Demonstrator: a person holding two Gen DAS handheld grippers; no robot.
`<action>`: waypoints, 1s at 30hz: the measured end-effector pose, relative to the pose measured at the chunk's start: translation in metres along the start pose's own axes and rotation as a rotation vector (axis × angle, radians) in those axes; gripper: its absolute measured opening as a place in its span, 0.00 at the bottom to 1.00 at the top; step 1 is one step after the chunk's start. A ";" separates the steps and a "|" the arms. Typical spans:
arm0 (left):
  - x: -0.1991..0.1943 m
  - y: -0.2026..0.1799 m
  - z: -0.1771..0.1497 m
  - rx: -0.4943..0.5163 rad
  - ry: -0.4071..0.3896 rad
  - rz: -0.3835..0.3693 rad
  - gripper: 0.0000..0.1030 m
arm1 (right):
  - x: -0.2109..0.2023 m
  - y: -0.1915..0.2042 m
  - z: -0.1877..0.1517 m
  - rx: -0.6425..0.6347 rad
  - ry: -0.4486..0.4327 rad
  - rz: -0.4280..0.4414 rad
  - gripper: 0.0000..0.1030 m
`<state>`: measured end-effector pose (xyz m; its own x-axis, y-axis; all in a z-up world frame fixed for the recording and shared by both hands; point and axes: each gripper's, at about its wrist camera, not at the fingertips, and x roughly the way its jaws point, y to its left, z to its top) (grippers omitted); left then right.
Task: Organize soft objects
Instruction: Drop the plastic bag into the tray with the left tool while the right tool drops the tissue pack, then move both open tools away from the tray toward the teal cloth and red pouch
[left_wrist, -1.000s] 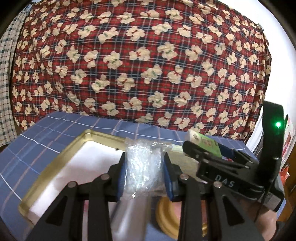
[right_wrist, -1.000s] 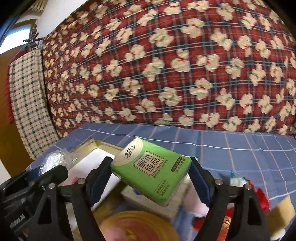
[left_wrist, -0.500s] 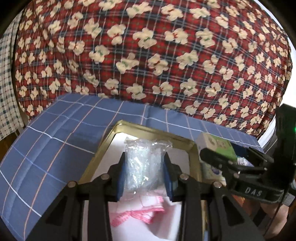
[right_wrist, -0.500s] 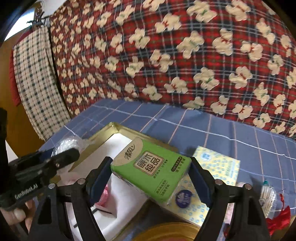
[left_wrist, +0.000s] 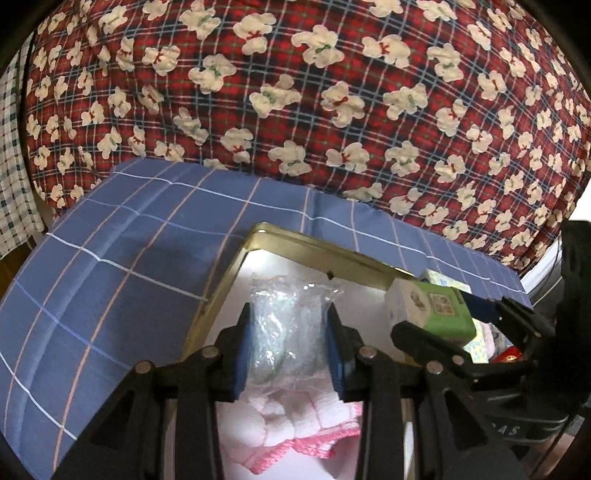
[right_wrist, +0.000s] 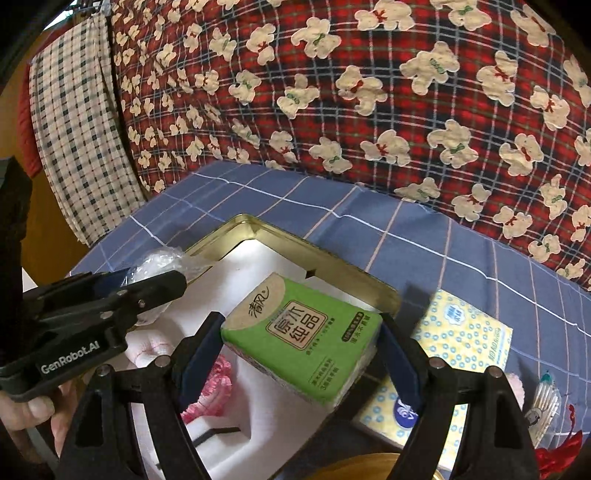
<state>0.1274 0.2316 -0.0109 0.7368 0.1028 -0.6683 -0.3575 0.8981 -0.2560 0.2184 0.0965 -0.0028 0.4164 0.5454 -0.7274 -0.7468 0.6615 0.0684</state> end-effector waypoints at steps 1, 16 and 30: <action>0.001 0.002 0.001 -0.003 0.001 0.006 0.33 | 0.001 0.001 0.001 0.000 0.002 0.002 0.81; -0.011 0.007 0.001 -0.027 -0.061 0.021 0.67 | -0.027 0.004 -0.004 0.001 -0.072 -0.012 0.88; -0.072 -0.044 -0.041 0.064 -0.255 -0.031 0.87 | -0.119 -0.004 -0.080 -0.026 -0.246 -0.061 0.88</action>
<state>0.0671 0.1667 0.0196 0.8707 0.1721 -0.4607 -0.3013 0.9270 -0.2231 0.1305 -0.0120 0.0291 0.5721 0.6157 -0.5418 -0.7283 0.6852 0.0096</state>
